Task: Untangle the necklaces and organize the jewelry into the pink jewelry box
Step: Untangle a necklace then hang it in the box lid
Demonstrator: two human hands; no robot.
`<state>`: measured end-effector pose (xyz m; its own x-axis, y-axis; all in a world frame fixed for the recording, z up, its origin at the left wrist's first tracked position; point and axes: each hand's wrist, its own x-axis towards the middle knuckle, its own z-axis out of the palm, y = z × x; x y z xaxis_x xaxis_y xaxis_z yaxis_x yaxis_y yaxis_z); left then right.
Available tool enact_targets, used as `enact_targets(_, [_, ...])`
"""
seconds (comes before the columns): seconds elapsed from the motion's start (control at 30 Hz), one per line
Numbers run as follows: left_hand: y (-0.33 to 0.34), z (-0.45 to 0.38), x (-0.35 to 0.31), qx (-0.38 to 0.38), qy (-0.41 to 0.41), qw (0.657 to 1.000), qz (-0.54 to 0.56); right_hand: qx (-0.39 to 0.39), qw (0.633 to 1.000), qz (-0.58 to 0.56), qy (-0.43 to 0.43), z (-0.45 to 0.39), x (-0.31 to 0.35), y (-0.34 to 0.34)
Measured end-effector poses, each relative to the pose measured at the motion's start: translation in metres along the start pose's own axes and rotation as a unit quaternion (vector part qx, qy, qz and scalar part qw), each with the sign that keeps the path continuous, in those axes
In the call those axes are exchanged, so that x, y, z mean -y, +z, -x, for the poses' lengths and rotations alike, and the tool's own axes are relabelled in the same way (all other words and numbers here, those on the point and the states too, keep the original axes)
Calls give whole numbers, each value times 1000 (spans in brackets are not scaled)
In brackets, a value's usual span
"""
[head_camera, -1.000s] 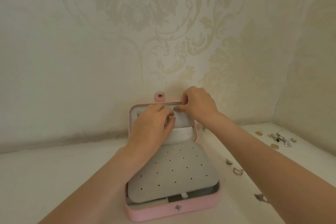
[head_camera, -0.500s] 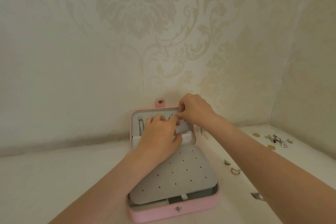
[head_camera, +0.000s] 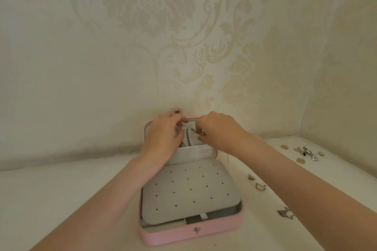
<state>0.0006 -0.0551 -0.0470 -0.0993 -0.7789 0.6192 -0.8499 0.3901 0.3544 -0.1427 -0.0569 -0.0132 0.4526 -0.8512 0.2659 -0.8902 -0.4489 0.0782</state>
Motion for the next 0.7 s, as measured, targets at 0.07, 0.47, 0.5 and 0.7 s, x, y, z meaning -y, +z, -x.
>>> enact_targets(0.07, [3, -3, 0, 45, 30, 999, -2, 6, 999, 26, -19, 3, 5, 1])
enact_targets(0.47, [7, -4, 2, -13, -96, 990, 104, -56, 954, -290, 57, -21, -12, -2])
enact_targets(0.5, [7, -5, 1, -22, -112, 988, 104, -66, 949, -302, 66, -24, -12, 1])
enact_targets(0.7, [10, -8, 0, -47, -139, 989, 33, -109, 935, -306, 147, -33, -10, 17])
